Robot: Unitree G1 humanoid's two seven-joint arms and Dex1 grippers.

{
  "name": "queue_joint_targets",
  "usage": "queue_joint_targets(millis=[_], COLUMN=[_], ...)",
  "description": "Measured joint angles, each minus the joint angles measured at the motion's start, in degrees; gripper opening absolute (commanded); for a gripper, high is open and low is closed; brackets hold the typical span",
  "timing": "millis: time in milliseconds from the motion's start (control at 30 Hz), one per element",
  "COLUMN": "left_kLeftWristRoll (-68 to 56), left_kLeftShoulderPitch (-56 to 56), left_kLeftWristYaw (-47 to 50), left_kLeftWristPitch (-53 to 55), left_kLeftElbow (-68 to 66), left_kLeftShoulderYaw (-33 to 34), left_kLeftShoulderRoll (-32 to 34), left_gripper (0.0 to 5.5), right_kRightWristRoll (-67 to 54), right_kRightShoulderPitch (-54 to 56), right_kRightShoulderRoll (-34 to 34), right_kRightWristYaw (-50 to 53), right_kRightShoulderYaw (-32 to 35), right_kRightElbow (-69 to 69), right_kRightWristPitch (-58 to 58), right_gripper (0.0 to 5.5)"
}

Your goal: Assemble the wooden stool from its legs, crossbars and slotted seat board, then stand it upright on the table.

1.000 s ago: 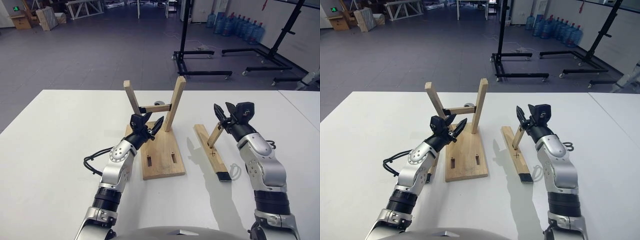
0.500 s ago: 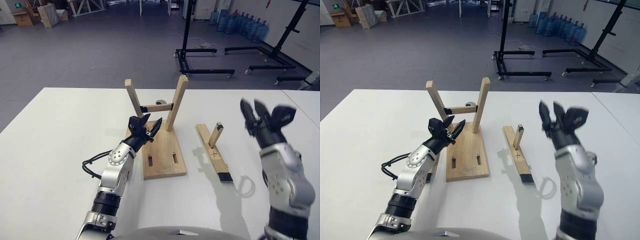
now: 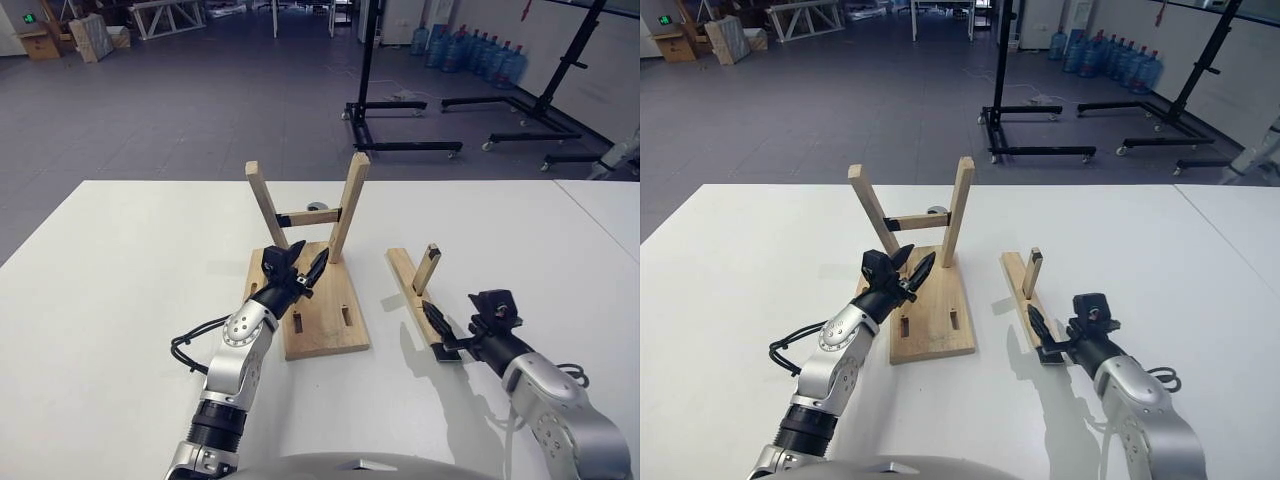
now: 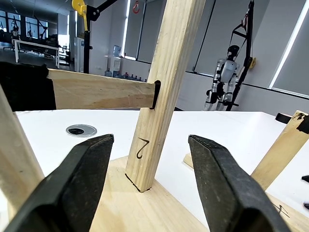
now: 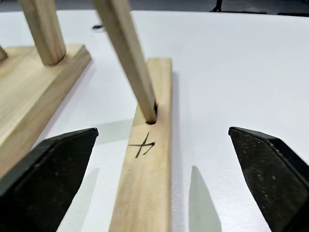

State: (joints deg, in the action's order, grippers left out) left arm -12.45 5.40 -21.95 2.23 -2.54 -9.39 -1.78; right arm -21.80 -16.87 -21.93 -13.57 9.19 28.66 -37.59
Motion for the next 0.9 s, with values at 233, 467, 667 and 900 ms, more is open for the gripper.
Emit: queue_joint_targets(millis=[233,467,667,900], left_kLeftWristRoll=[0.0,0.0,-0.2,-4.6], left_kLeftShoulderPitch=[-0.1,-0.1,-0.1,1.7], left_kLeftWristYaw=[-0.1,0.1,0.0,0.1], left_kLeftWristPitch=[0.5,0.9,1.1,3.6], left_kLeftElbow=[0.0,0.0,0.0,0.0], left_kLeftShoulderYaw=[-0.7,-0.7,0.1,3.8], left_kLeftShoulderRoll=[0.1,0.1,0.3,-0.1], left_gripper=[2.83,2.83,2.83,2.83], right_kRightWristRoll=[4.7,3.1,2.5,2.6], right_kRightShoulderPitch=[2.5,4.0,4.1,5.2], right_kRightShoulderRoll=[-0.1,0.7,1.3,1.6], right_kRightWristYaw=[1.7,-0.5,-0.6,-0.5], right_kRightShoulderYaw=[-4.3,-2.9,-1.7,-2.0], right_kRightElbow=[-5.5,-8.1,-8.6,-8.0], right_kRightWristPitch=[-4.3,-4.4,-4.8,-6.2], right_gripper=[4.42,3.19,2.33,2.04])
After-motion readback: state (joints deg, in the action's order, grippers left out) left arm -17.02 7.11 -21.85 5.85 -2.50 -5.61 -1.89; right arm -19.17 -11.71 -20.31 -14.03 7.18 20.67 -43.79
